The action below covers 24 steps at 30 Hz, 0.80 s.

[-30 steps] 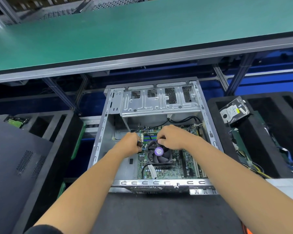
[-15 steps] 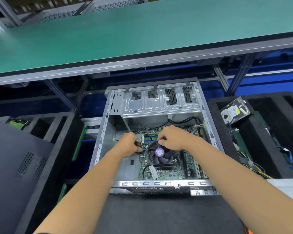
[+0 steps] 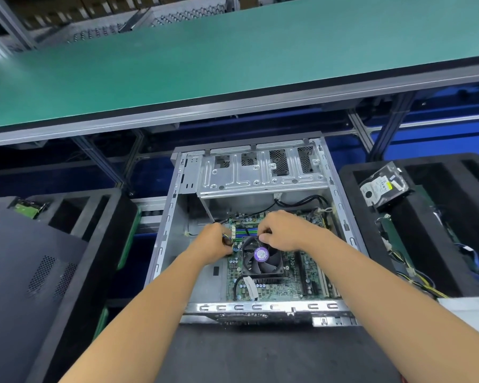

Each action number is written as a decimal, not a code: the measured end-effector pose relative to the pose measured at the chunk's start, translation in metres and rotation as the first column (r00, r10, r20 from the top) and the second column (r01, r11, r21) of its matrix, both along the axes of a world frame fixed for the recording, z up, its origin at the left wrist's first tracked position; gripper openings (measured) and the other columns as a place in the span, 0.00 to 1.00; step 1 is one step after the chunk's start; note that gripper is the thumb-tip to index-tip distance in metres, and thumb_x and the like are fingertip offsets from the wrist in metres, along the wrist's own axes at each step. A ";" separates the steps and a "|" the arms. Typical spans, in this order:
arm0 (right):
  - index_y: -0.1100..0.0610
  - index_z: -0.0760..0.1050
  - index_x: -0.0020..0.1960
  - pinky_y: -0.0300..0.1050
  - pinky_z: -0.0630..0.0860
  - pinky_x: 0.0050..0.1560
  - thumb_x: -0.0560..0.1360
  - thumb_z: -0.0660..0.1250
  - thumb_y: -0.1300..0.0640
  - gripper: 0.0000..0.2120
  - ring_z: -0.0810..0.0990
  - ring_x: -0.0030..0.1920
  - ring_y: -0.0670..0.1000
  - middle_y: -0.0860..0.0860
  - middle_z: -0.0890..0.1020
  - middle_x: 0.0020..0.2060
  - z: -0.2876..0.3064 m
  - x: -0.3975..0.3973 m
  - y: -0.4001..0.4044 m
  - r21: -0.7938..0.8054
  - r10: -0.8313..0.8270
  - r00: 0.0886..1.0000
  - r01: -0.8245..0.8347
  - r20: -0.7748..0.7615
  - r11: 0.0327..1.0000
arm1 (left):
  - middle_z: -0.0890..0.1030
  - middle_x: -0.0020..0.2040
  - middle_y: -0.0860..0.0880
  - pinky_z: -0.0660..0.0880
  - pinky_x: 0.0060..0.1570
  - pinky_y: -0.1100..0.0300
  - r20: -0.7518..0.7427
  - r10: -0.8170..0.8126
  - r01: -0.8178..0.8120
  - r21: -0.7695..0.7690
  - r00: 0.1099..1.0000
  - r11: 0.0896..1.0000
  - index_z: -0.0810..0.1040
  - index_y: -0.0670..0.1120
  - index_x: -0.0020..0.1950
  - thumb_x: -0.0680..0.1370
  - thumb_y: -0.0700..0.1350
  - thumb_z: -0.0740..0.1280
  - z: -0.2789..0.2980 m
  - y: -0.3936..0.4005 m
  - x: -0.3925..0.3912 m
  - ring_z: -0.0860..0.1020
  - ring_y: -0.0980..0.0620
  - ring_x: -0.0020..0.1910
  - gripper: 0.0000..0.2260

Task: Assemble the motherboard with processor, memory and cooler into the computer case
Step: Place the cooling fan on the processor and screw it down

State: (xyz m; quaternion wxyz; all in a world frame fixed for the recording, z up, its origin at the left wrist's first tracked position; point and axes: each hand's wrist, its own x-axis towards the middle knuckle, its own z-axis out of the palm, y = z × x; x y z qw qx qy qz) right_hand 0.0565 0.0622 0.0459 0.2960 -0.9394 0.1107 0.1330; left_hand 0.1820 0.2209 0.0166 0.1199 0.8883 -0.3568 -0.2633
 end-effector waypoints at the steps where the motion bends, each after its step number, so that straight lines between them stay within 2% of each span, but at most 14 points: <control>1: 0.56 0.82 0.51 0.43 0.69 0.44 0.80 0.62 0.57 0.09 0.74 0.38 0.46 0.46 0.78 0.41 0.001 0.000 0.000 -0.003 0.001 1.000 -0.001 0.001 1.000 | 0.76 0.36 0.49 0.69 0.38 0.63 -0.020 -0.005 0.005 -0.005 1.000 1.000 0.79 0.43 0.44 0.71 0.38 0.73 0.000 0.002 0.001 0.72 0.51 0.36 0.05; 3: 0.57 0.82 0.52 0.42 0.68 0.43 0.80 0.63 0.57 0.09 0.73 0.37 0.44 0.46 0.77 0.40 0.001 0.000 0.000 -0.005 0.001 1.000 -0.001 0.003 1.000 | 0.76 0.37 0.48 0.73 0.43 0.58 -0.084 -0.021 0.022 0.005 0.996 1.000 0.79 0.42 0.49 0.70 0.39 0.75 0.000 0.004 0.004 0.74 0.50 0.37 0.10; 5: 0.57 0.82 0.52 0.40 0.66 0.40 0.80 0.63 0.57 0.09 0.71 0.35 0.40 0.43 0.75 0.37 0.001 -0.001 0.000 -0.002 0.002 1.000 -0.002 0.006 1.000 | 0.77 0.36 0.47 0.76 0.46 0.54 -0.079 -0.054 0.055 0.010 0.995 0.998 0.81 0.41 0.48 0.69 0.39 0.75 0.001 0.004 0.003 0.75 0.49 0.36 0.10; 8: 0.56 0.82 0.51 0.38 0.64 0.36 0.80 0.63 0.57 0.09 0.70 0.35 0.38 0.40 0.73 0.35 0.000 0.000 0.000 0.004 0.000 1.000 0.000 0.003 1.000 | 0.80 0.39 0.45 0.76 0.43 0.57 -0.012 -0.055 0.055 -0.009 0.998 0.998 0.82 0.41 0.47 0.70 0.40 0.75 0.005 0.002 0.002 0.77 0.47 0.38 0.08; 11: 0.56 0.82 0.51 0.40 0.65 0.39 0.80 0.63 0.57 0.09 0.70 0.34 0.39 0.39 0.72 0.34 0.000 0.000 -0.001 0.011 -0.008 1.000 0.008 0.002 1.000 | 0.75 0.35 0.45 0.65 0.32 0.61 0.086 -0.029 0.031 -0.021 0.996 0.999 0.80 0.39 0.40 0.70 0.41 0.74 0.008 0.002 0.003 0.70 0.48 0.35 0.06; 14: 0.56 0.82 0.52 0.42 0.68 0.43 0.80 0.63 0.57 0.09 0.74 0.38 0.46 0.45 0.77 0.39 0.002 -0.001 0.000 0.005 -0.004 1.000 0.004 -0.008 1.000 | 0.70 0.30 0.45 0.58 0.26 0.60 0.089 -0.056 0.059 -0.036 0.994 0.998 0.75 0.36 0.35 0.70 0.38 0.69 0.009 0.003 -0.001 0.64 0.48 0.31 0.06; 16: 0.56 0.82 0.52 0.44 0.69 0.46 0.80 0.63 0.57 0.09 0.76 0.44 0.50 0.48 0.80 0.44 0.003 -0.002 0.000 0.000 0.000 1.000 0.000 -0.013 1.000 | 0.73 0.30 0.48 0.60 0.24 0.66 0.082 -0.053 0.059 -0.074 0.995 0.996 0.78 0.39 0.39 0.69 0.35 0.66 0.010 0.002 -0.002 0.65 0.52 0.27 0.02; 17: 0.56 0.82 0.52 0.44 0.70 0.47 0.80 0.63 0.57 0.09 0.77 0.46 0.51 0.50 0.81 0.47 0.002 -0.002 -0.001 -0.002 0.002 1.000 -0.002 -0.013 1.000 | 0.74 0.30 0.50 0.62 0.24 0.68 0.073 -0.044 0.051 -0.091 0.996 0.995 0.80 0.40 0.40 0.70 0.34 0.65 0.010 0.002 -0.001 0.67 0.55 0.27 0.05; 19: 0.56 0.82 0.52 0.44 0.70 0.48 0.80 0.62 0.56 0.10 0.77 0.48 0.52 0.50 0.82 0.49 0.002 -0.001 -0.001 -0.001 0.000 1.000 0.000 -0.011 1.000 | 0.75 0.32 0.50 0.69 0.29 0.62 0.074 -0.054 0.061 -0.084 0.996 0.995 0.81 0.40 0.43 0.72 0.35 0.66 0.009 0.001 0.000 0.71 0.54 0.28 0.05; 21: 0.56 0.82 0.52 0.44 0.70 0.47 0.80 0.62 0.56 0.10 0.77 0.47 0.52 0.49 0.80 0.47 0.002 -0.001 -0.001 -0.002 0.000 1.000 0.000 -0.009 1.000 | 0.75 0.34 0.49 0.69 0.30 0.62 0.080 -0.058 0.062 -0.053 0.995 0.997 0.82 0.40 0.44 0.72 0.37 0.69 0.007 0.002 0.001 0.73 0.51 0.31 0.03; 24: 0.56 0.82 0.51 0.44 0.69 0.45 0.80 0.62 0.57 0.09 0.76 0.45 0.51 0.48 0.78 0.43 0.001 -0.001 -0.001 0.002 0.000 1.000 0.000 -0.001 1.000 | 0.76 0.40 0.49 0.74 0.37 0.60 0.039 -0.064 0.065 -0.020 0.997 0.998 0.83 0.43 0.47 0.71 0.42 0.74 0.005 0.002 0.002 0.75 0.50 0.37 0.07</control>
